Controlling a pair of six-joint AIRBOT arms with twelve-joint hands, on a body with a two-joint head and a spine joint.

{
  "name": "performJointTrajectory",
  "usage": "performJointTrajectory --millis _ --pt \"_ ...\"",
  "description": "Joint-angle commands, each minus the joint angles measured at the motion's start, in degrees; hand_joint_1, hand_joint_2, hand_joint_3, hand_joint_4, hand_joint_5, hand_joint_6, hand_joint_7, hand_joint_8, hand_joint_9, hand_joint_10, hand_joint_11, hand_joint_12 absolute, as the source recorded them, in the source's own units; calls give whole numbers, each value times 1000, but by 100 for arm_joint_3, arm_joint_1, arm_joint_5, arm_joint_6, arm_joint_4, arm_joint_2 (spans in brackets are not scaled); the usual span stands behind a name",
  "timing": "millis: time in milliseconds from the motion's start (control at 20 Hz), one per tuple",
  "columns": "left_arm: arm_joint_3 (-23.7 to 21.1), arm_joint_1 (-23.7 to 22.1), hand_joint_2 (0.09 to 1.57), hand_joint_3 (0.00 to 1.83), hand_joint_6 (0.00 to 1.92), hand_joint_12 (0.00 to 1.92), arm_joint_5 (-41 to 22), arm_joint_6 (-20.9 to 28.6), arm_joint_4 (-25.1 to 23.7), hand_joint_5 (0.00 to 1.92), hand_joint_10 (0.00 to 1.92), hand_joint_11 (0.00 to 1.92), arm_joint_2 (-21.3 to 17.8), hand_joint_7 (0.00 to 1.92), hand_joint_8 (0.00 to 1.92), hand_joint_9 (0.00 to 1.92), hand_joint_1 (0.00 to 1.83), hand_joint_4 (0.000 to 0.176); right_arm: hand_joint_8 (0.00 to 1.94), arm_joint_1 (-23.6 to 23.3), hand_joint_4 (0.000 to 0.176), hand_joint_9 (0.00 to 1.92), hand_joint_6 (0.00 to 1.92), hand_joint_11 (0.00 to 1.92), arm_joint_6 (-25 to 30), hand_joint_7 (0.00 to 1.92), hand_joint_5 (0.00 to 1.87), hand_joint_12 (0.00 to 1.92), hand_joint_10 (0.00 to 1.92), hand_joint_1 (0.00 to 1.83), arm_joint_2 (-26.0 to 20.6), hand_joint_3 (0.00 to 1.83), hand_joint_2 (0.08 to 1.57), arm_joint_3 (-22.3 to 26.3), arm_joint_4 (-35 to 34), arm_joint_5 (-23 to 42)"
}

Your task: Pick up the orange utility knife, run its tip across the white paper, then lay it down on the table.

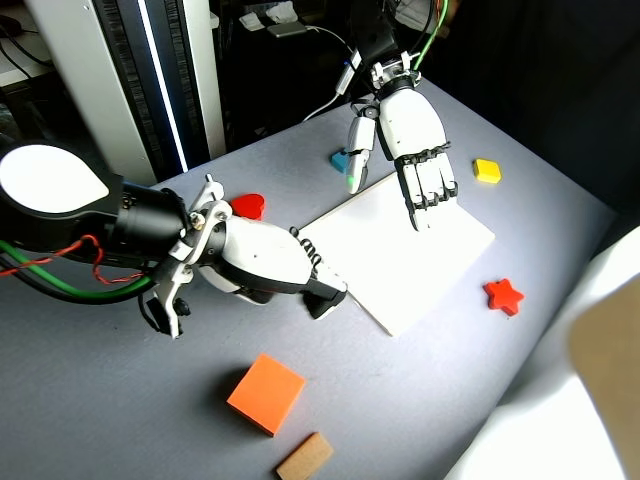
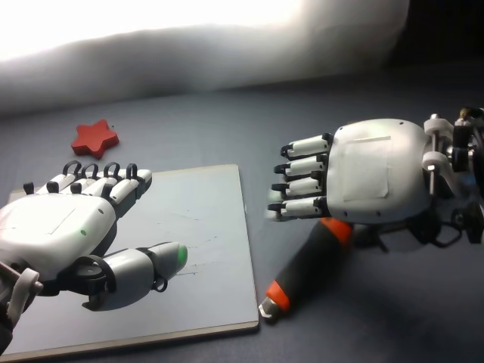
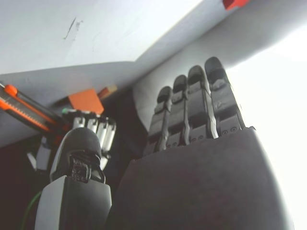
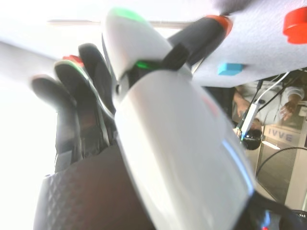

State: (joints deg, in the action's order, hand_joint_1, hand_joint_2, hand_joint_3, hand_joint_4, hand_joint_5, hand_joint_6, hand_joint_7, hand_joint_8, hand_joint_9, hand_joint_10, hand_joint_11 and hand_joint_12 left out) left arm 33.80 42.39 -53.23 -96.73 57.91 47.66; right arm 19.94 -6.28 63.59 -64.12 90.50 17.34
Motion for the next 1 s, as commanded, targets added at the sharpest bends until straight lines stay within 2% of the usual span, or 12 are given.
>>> performJointTrajectory --millis 0,100,400,450,500,550,650,700,750,800,900,950 --pt "0 -34 1276 0 0 275 -468 7 -295 21 0 0 -24 53 0 80 0 0 21 -16 0 28 24 0 -37 49 2 293 111 721 -48 0 1112 48 -131 123" --pt "-4 -34 1280 1 2 246 -468 6 -295 21 2 0 -24 51 2 77 0 0 0 -34 0 0 0 0 -36 1 0 11 3 681 -142 0 1054 153 -133 35" --pt "-41 -98 1278 1 3 381 -468 -24 -296 34 1 0 -37 64 3 90 0 0 9 -176 0 19 0 0 174 24 0 0 8 115 -745 7 1096 788 -543 -227" --pt "-44 -114 1280 1 22 645 -468 -26 -296 112 35 0 -39 192 22 203 0 0 28 -182 0 171 6 0 185 193 87 280 83 22 -780 0 1156 813 -543 -182" --pt "-66 -245 1276 0 54 1180 -461 -58 -296 334 133 0 -54 529 60 485 54 0 119 -211 0 459 78 0 245 506 287 1144 270 14 -925 5 1214 926 -543 -113" --pt "-77 -308 1276 0 54 1180 -430 -94 -294 334 133 0 -64 529 60 485 54 0 119 -223 0 459 78 0 294 506 287 1144 270 14 -965 5 1214 959 -544 -114" --pt "-110 -614 1308 1 46 1520 -129 -324 -116 609 592 19 -99 790 128 552 160 0 821 -233 0 413 554 24 357 548 404 1704 1150 50 -1102 10 1270 1112 -823 -315" --pt "-128 -718 1313 0 85 1618 -64 -407 -96 766 1012 138 -100 780 521 519 254 0 1107 -235 0 497 881 154 360 648 522 1878 1424 40 -1142 11 1306 1229 -970 -676" --pt "-151 -773 1356 2 517 1797 -55 -458 -96 780 1530 286 -103 646 1225 530 312 0 1540 -230 0 654 1257 494 412 788 723 1919 1801 69 -1193 13 1364 1306 -1020 -900" --pt "-189 -798 1356 2 517 1797 -55 -494 -99 780 1530 286 -109 646 1225 530 312 0 1540 -218 0 654 1257 494 611 788 723 1919 1801 69 -1258 13 1364 1379 -1021 -977" --pt "-266 -772 1387 4 1077 1890 -56 -555 -99 700 1661 479 -111 714 1456 668 345 0 1781 -221 0 823 1690 709 760 890 725 1921 1916 97 -1399 20 1429 1528 -1022 -1013" --pt "-311 -742 1334 25 1481 1915 -86 -565 -102 624 1718 566 -111 791 1504 758 689 116 1815 -223 0 931 1777 820 827 984 769 1921 1920 126 -1498 20 1454 1627 -1023 -931"
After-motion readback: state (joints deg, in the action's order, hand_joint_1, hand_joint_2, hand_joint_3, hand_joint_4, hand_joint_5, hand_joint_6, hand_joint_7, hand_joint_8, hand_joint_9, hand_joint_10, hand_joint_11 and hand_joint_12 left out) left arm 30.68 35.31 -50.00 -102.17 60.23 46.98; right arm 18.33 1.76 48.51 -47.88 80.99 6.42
